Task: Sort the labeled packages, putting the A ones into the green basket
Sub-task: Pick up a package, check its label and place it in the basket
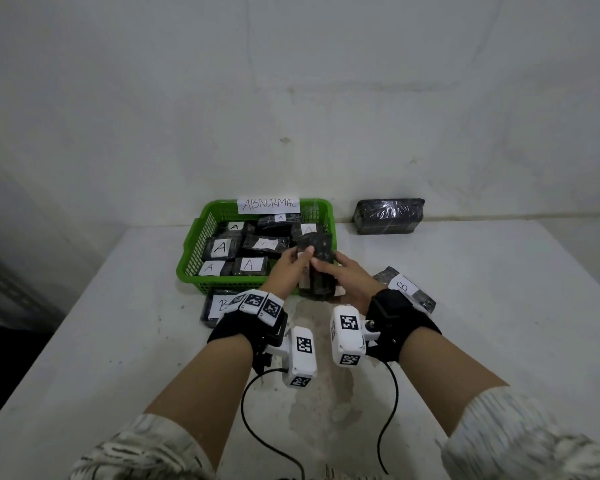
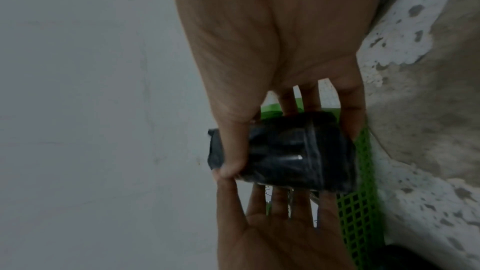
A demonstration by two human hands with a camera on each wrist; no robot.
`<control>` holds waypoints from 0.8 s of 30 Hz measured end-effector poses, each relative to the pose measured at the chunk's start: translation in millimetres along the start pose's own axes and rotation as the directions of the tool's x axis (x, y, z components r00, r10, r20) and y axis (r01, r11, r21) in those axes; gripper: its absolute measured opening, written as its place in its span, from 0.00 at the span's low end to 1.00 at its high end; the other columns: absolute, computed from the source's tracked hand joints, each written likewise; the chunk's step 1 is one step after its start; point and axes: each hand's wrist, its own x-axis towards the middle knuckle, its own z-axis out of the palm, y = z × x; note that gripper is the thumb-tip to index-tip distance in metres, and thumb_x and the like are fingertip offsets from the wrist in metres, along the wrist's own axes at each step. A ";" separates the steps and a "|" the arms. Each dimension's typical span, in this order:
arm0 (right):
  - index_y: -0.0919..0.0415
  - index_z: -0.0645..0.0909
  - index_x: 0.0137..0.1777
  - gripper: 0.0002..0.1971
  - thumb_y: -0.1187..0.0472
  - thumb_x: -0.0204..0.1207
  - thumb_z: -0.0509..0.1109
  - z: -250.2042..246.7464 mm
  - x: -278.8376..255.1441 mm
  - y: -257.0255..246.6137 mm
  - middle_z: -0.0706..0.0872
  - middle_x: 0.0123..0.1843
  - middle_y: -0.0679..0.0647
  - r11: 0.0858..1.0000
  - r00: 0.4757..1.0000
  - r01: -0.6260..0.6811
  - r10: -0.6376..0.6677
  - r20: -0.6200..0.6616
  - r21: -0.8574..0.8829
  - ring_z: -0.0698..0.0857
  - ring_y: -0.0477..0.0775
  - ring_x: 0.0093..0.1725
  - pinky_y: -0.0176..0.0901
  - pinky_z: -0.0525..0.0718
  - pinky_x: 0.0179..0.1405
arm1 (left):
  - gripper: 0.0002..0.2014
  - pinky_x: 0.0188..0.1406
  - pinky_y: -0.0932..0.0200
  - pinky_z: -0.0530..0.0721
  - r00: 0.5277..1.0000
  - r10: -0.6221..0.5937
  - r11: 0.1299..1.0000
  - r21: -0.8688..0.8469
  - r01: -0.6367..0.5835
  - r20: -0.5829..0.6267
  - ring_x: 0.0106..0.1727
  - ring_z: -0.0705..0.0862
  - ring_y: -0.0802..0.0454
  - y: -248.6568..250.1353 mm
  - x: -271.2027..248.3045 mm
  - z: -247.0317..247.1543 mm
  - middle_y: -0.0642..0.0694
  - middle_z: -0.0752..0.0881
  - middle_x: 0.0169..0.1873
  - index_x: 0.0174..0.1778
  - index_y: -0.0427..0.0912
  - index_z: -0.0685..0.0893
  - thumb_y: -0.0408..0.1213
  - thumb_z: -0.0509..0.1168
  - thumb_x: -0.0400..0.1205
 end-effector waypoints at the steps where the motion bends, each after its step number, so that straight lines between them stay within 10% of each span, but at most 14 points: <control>1: 0.50 0.78 0.67 0.19 0.46 0.78 0.69 0.8 -1.8 -2.2 0.85 0.60 0.53 1.000 1.000 -0.008 0.008 0.017 0.021 0.83 0.56 0.62 0.53 0.85 0.53 | 0.25 0.66 0.53 0.76 1.000 -0.003 1.000 -0.031 0.003 -0.003 0.63 0.79 0.49 -0.1 0.2 1.2 0.41 0.80 0.65 0.74 0.37 0.69 0.47 0.60 0.84; 10: 0.54 0.80 0.56 0.14 0.45 0.80 0.66 -2.7 -2.2 -5.5 0.84 0.59 0.54 0.999 1.000 0.004 -0.004 -0.001 -0.052 0.84 0.61 0.59 0.68 0.83 0.61 | 0.28 0.61 0.47 0.80 0.996 -0.078 0.986 -0.148 0.082 0.034 0.65 0.80 0.44 -11.8 6.6 0.5 0.39 0.79 0.67 0.73 0.38 0.69 0.49 0.64 0.81; 19: 0.54 0.80 0.63 0.13 0.65 0.80 0.68 4.3 -7.1 -3.8 0.87 0.53 0.57 0.993 0.991 0.109 -0.106 0.078 -0.043 0.86 0.53 0.47 0.47 0.87 0.41 | 0.22 0.63 0.37 0.80 0.997 -0.074 0.981 -0.181 0.066 -0.035 0.63 0.81 0.39 -7.9 7.7 -9.3 0.36 0.80 0.66 0.70 0.34 0.72 0.41 0.63 0.83; 24: 0.58 0.81 0.66 0.15 0.64 0.80 0.68 3.2 -4.5 -6.8 0.86 0.59 0.61 0.993 0.991 0.113 -0.111 0.078 -0.025 0.86 0.57 0.52 0.53 0.86 0.50 | 0.23 0.66 0.40 0.79 0.996 -0.073 0.973 -0.216 0.080 0.041 0.66 0.80 0.40 -11.4 4.1 -14.2 0.36 0.80 0.66 0.73 0.35 0.71 0.35 0.65 0.82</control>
